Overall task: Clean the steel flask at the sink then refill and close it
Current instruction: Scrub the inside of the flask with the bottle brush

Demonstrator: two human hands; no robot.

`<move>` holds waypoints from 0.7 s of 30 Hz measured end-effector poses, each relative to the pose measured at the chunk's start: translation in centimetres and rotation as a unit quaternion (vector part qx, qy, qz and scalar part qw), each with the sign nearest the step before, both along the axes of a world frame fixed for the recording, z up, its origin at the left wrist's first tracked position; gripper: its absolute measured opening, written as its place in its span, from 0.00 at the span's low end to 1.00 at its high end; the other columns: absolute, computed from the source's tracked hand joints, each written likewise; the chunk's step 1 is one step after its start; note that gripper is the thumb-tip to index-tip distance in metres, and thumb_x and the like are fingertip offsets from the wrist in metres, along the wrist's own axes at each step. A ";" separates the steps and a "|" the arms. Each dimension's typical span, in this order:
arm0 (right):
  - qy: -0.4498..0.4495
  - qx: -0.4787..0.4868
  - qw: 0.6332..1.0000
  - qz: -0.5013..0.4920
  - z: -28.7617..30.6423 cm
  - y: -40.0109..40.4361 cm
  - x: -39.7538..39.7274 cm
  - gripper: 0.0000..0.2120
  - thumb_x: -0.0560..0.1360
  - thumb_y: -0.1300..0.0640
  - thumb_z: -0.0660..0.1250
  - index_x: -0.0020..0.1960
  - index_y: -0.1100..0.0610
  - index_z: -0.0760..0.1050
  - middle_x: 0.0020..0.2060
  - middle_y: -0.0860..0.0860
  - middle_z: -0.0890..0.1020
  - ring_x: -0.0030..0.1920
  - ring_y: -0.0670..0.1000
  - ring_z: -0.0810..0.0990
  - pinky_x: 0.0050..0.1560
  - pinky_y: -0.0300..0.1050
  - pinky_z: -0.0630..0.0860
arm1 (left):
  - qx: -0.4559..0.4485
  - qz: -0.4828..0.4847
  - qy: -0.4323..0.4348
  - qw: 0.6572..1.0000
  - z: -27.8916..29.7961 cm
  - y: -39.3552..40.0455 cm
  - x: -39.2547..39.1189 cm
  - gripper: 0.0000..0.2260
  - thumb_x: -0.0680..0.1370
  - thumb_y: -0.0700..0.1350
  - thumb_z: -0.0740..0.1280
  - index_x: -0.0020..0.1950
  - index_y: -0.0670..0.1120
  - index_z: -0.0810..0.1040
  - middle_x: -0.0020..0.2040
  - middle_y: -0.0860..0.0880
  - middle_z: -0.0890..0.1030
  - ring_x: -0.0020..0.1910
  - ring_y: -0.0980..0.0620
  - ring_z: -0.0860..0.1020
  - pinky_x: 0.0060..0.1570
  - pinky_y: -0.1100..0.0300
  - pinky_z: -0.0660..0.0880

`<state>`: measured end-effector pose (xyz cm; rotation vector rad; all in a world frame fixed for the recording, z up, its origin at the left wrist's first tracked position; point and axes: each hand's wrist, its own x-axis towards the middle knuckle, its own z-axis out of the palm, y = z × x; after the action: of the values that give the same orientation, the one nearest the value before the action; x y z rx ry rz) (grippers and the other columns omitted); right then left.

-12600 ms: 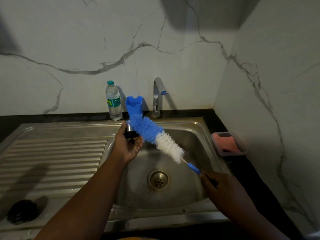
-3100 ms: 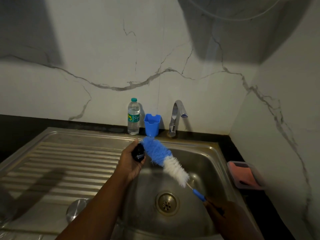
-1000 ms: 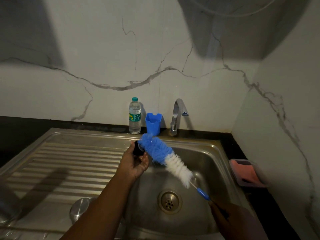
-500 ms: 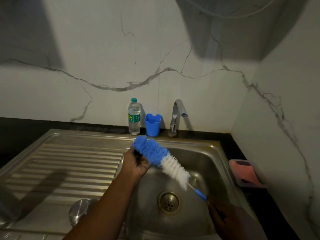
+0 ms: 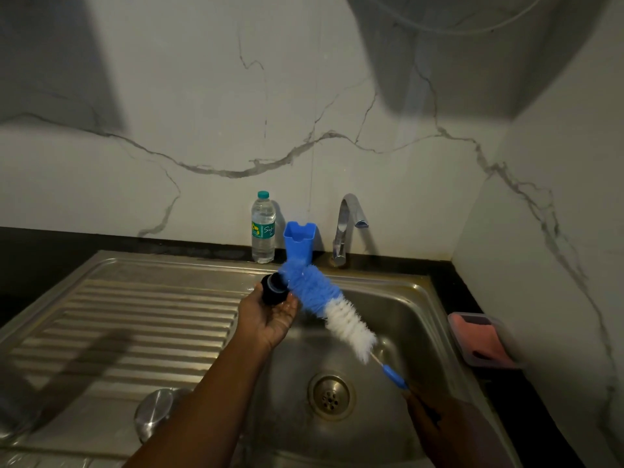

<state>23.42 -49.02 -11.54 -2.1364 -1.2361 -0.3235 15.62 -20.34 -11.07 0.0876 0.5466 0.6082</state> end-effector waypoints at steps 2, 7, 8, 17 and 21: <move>0.006 0.011 1.000 0.008 -0.1 0.3 -0.4 0.11 0.75 0.41 0.63 0.40 0.42 0.81 0.29 0.32 0.67 0.36 0.21 0.68 0.26 0.16 0.61 | -0.001 0.000 -0.002 1.000 -0.1 0.0 0.0 0.18 0.81 0.51 0.61 0.63 0.37 0.73 0.57 0.34 0.80 0.56 0.38 0.80 0.52 0.42 0.79; -0.010 0.019 0.999 -0.032 0.0 0.3 -0.7 0.08 0.59 0.49 0.81 0.34 0.43 0.82 0.23 0.39 0.75 0.45 0.39 0.70 0.24 0.16 0.48 | 0.003 -0.002 0.009 1.000 -0.3 0.2 0.0 0.19 0.81 0.51 0.62 0.64 0.38 0.73 0.57 0.34 0.80 0.56 0.38 0.80 0.58 0.43 0.77; 0.007 0.027 0.999 -0.039 0.3 0.2 -0.8 0.06 0.65 0.48 0.77 0.35 0.39 0.81 0.25 0.40 0.76 0.43 0.34 0.69 0.25 0.14 0.51 | 0.002 -0.003 0.012 1.000 -0.3 0.1 0.1 0.19 0.81 0.51 0.62 0.65 0.37 0.72 0.57 0.34 0.80 0.55 0.38 0.81 0.55 0.42 0.78; -0.044 -0.047 0.998 0.013 0.9 -0.2 -1.1 0.29 0.41 0.58 0.86 0.39 0.43 0.81 0.27 0.33 0.67 0.44 0.21 0.63 0.46 0.10 0.45 | 0.015 -0.006 0.010 1.000 -0.6 0.0 0.0 0.19 0.82 0.52 0.61 0.65 0.38 0.73 0.57 0.34 0.80 0.56 0.38 0.80 0.56 0.42 0.78; 0.013 0.011 1.000 0.022 2.0 -0.7 -1.2 0.15 0.63 0.40 0.76 0.47 0.30 0.77 0.27 0.32 0.71 0.44 0.32 0.71 0.35 0.15 0.62 | 0.032 -0.023 0.012 0.999 -0.7 -0.2 -0.4 0.15 0.81 0.49 0.62 0.62 0.39 0.75 0.54 0.35 0.81 0.55 0.38 0.80 0.55 0.41 0.78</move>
<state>22.17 -49.73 -9.51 -2.0849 -1.2568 -0.2897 15.20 -20.55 -11.73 0.1671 0.5467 0.5796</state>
